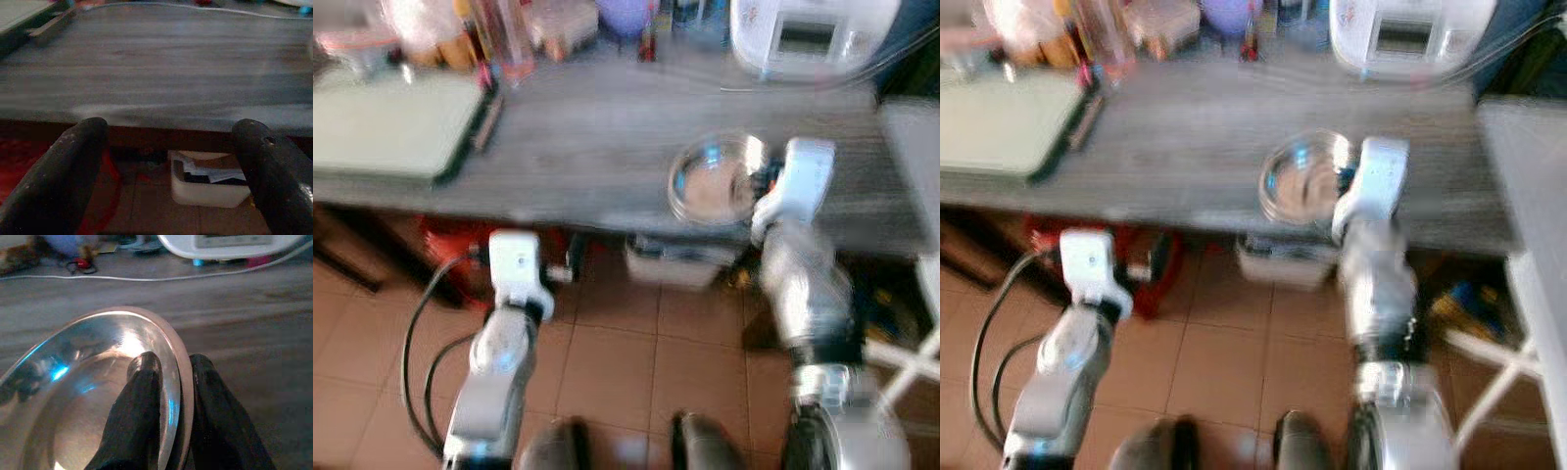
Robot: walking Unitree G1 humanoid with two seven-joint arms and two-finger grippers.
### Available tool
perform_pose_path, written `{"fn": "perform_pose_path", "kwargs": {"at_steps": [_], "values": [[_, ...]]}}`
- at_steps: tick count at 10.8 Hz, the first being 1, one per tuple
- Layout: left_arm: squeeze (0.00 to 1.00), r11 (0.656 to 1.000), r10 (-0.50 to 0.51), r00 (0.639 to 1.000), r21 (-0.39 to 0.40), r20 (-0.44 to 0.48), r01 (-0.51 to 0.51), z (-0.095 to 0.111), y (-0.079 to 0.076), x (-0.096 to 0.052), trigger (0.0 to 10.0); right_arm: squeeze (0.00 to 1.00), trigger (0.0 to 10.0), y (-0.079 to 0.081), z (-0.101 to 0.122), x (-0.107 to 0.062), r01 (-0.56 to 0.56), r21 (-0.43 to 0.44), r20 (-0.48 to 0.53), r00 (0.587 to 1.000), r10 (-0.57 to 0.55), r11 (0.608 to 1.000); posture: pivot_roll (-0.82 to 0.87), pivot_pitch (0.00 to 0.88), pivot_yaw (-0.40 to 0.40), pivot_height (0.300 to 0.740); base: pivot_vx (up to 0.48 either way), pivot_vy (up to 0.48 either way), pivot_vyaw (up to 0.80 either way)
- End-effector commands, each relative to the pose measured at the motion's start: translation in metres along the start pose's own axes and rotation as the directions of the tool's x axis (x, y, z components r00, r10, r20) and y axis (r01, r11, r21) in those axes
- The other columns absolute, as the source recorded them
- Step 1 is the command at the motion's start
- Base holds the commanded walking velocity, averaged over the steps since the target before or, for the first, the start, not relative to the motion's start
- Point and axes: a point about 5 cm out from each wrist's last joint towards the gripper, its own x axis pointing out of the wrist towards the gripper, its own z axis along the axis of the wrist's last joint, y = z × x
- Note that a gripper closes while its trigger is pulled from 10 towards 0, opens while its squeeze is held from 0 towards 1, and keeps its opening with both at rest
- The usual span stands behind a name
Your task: Setting the table
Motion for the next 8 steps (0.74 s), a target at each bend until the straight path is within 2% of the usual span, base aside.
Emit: {"fn": "perform_pose_path", "kwargs": {"at_steps": [1, 3, 4, 6, 8], "values": [[0.0, 1.0, 0.021, 1.0, 0.008, -0.012, -0.02, -0.002, 0.003, -0.001, 10.0, 0.0, 10.0, 0.006, -0.003, 0.001, -0.031, 0.03, -0.006, 0.999, 0.031, 0.999, -0.03, 0.198, 0.045, 0.74, 0.0, 0.0, 0.0], [0.0, 1.0, 0.025, 1.0, 0.004, -0.015, -0.025, -0.002, 0.003, -0.002, 10.0, 0.0, 10.0, 0.005, 0.001, 0.006, 0.008, -0.059, 0.031, 0.999, -0.006, 0.998, -0.03, 0.201, 0.044, 0.74, 0.0, 0.0, 0.0], [0.0, 1.0, 0.023, 1.0, 0.003, -0.016, -0.023, -0.002, 0.003, -0.002, 10.0, 0.0, 10.0, 0.007, -0.001, 0.011, -0.033, 0.01, -0.003, 0.999, 0.033, 0.999, -0.03, 0.204, 0.043, 0.74, 0.0, 0.0, 0.0], [0.0, 1.0, 0.019, 1.0, 0.001, -0.017, -0.019, -0.001, 0.002, -0.002, 10.0, 0.0, 10.0, 0.006, -0.006, 0.018, -0.004, 0.078, -0.068, 0.998, 0.009, 0.997, -0.02, 0.205, 0.041, 0.74, 0.0, 0.0, 0.0], [0.0, 1.0, 0.024, 1.0, -0.002, -0.018, -0.024, -0.001, 0.002, -0.003, 10.0, 0.0, 10.0, 0.01, -0.015, 0.018, -0.009, 0.099, -0.136, 0.99, 0.023, 0.995, -0.02, 0.209, 0.031, 0.74, 0.0, 0.0, 0.0]]}}
